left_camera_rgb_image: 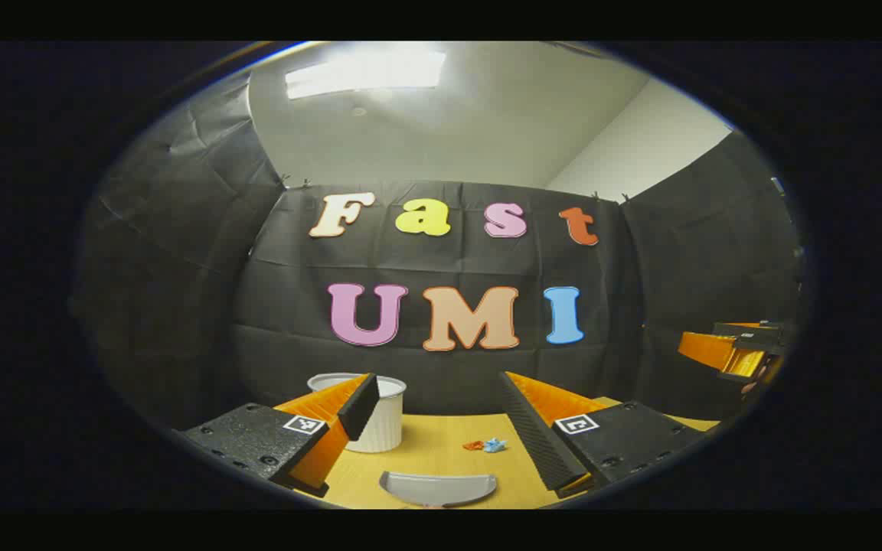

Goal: Pick up the small broom and dustpan from the desktop, sweep the trash into the dustpan with the broom, and then empty the trash into the garbage bin.

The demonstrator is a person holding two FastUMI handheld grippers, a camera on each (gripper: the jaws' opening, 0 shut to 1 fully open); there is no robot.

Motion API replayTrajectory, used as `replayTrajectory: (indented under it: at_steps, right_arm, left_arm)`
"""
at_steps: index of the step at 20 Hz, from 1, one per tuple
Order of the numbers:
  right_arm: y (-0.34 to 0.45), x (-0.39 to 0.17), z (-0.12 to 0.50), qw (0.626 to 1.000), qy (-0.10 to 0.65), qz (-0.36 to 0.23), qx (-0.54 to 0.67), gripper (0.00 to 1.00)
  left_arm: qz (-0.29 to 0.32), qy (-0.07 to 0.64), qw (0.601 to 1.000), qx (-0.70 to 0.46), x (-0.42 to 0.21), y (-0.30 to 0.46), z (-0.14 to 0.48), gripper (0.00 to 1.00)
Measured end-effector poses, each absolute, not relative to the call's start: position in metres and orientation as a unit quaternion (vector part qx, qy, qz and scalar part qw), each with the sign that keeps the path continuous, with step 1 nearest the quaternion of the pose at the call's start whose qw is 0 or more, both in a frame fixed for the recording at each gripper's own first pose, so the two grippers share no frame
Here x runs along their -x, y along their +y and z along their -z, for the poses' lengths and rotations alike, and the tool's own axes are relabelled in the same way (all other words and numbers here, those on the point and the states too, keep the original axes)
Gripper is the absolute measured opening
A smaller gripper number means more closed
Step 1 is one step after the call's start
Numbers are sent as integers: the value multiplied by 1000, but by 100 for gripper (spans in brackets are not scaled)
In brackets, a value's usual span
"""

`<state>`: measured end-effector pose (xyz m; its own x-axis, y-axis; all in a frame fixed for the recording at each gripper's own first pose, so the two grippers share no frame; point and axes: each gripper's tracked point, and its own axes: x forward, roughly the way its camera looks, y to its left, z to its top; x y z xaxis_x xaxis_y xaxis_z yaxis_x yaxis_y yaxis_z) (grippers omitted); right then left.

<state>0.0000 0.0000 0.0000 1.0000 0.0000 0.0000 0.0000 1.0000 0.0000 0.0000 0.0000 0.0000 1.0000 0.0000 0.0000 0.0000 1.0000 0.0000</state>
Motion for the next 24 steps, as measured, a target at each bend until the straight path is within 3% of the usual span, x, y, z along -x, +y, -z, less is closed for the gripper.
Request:
replayTrajectory:
  at_steps: [5,24]
  right_arm:
    - [10,3,-11,1000,-10,-15,13,92]
    - [28,5,-17,999,10,-31,15,92]
  left_arm:
    - [-16,-23,1000,3,2,6,-10,92]
    - [-21,-4,1000,-4,4,13,-3,92]
